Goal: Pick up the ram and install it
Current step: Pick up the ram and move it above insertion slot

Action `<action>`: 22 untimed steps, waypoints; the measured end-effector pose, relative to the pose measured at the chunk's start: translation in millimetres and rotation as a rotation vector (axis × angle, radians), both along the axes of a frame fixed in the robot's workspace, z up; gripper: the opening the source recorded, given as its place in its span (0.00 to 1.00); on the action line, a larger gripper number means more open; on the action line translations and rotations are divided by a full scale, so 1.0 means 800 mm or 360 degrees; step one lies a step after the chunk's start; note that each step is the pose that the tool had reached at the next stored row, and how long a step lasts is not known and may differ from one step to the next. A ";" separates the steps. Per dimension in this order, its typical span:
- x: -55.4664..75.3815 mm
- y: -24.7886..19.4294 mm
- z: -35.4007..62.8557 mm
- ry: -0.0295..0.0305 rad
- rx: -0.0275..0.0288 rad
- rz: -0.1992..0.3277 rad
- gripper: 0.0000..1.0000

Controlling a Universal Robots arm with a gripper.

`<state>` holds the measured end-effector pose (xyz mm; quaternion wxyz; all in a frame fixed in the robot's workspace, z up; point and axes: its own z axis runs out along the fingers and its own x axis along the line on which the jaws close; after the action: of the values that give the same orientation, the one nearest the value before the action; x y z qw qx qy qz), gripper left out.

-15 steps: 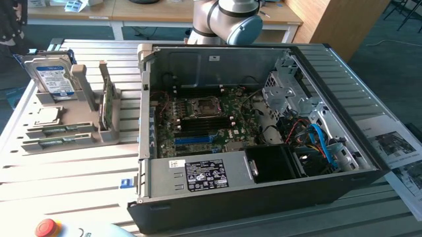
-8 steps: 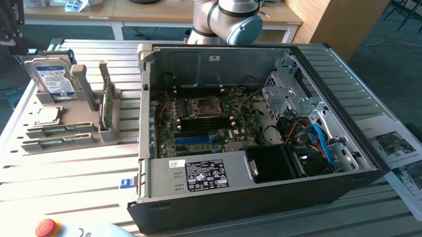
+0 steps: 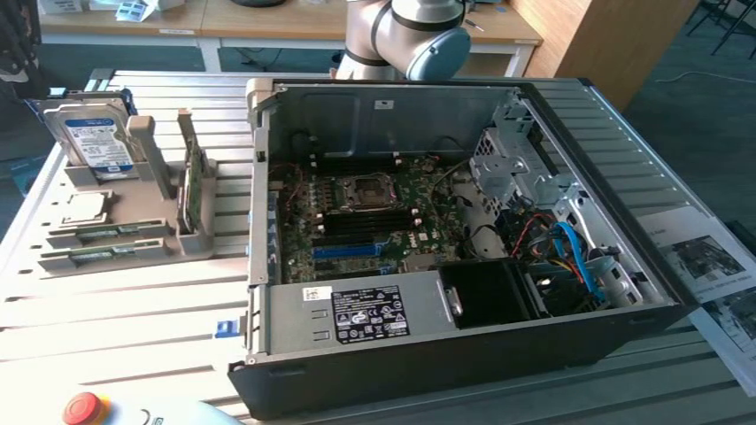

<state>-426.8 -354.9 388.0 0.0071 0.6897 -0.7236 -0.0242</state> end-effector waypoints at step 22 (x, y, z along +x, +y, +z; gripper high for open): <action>0.000 -0.0214 0.000 -0.00002 0.00000 0.0000 0.10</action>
<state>-426.8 -372.1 387.9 0.0070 0.6897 -0.7237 -0.0242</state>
